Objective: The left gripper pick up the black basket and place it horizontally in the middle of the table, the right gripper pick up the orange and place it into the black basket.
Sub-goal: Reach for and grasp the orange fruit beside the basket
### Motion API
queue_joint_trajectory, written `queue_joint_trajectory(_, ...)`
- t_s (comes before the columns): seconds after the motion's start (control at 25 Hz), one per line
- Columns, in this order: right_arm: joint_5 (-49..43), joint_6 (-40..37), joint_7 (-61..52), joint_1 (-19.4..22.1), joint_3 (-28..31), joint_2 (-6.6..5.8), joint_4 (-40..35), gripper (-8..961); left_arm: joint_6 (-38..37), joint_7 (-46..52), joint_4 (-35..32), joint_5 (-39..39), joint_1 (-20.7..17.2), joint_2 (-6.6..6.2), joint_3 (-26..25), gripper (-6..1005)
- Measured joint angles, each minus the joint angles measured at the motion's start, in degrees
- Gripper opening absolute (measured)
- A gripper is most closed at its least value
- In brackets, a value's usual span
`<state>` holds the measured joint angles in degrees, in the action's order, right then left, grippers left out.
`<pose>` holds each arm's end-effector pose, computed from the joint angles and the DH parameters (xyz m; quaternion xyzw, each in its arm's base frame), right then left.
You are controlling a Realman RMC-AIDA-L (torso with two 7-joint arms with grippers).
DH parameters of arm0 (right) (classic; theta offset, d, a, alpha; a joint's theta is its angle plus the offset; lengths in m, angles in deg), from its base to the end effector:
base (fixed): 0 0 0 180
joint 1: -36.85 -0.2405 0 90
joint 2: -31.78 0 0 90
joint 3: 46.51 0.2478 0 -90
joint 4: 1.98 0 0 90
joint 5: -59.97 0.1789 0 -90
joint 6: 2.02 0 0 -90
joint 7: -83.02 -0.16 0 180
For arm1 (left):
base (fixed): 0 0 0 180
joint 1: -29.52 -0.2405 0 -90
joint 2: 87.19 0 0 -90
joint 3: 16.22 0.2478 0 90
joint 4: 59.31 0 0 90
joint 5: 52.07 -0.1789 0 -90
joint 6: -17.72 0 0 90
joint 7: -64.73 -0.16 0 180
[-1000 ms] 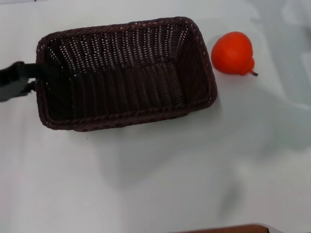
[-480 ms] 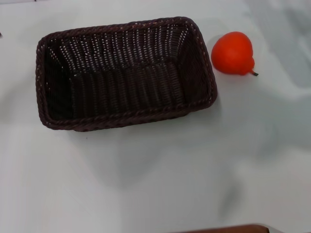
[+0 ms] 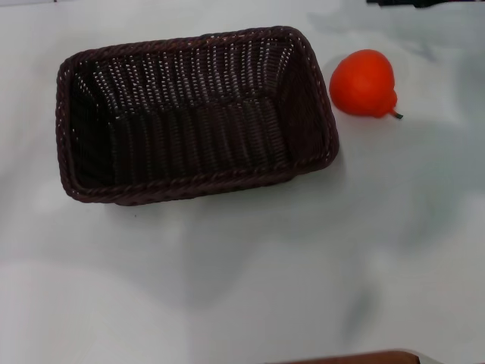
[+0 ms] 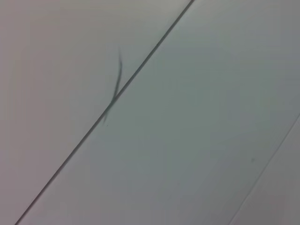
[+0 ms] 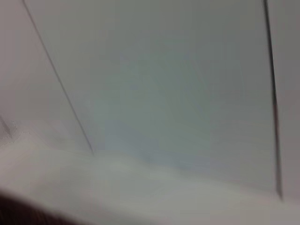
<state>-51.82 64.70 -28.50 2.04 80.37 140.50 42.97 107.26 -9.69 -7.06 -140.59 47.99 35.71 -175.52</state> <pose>0.2409 0.3963 0.0655 -0.3535 -0.8780 -0.2814 0.1580 -0.2597 0.2985 0.1142 -0.6974 -0.3860 -0.5178 0.3106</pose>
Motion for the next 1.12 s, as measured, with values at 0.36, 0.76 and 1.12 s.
queue_joint_trajectory(0.36, -31.39, 9.07, -14.4, -7.46, 0.02, 0.54, 5.92, 786, -0.3, -1.86, -5.51, 0.82, 0.7, -0.42, -0.02, 902)
queue_joint_trajectory(0.76, -36.08, 4.04, -12.61, -11.72, -2.13, 3.93, -1.8, 731, 0.03, -1.81, -7.22, 0.92, 0.43, -0.42, 0.09, 896)
queue_joint_trajectory(1.12, -35.87, -3.9, -10.94, -13.69, -2.92, 5.55, -8.57, 669, 0.11, -1.53, -8.46, 0.95, 0.5, -0.33, 0.49, 896)
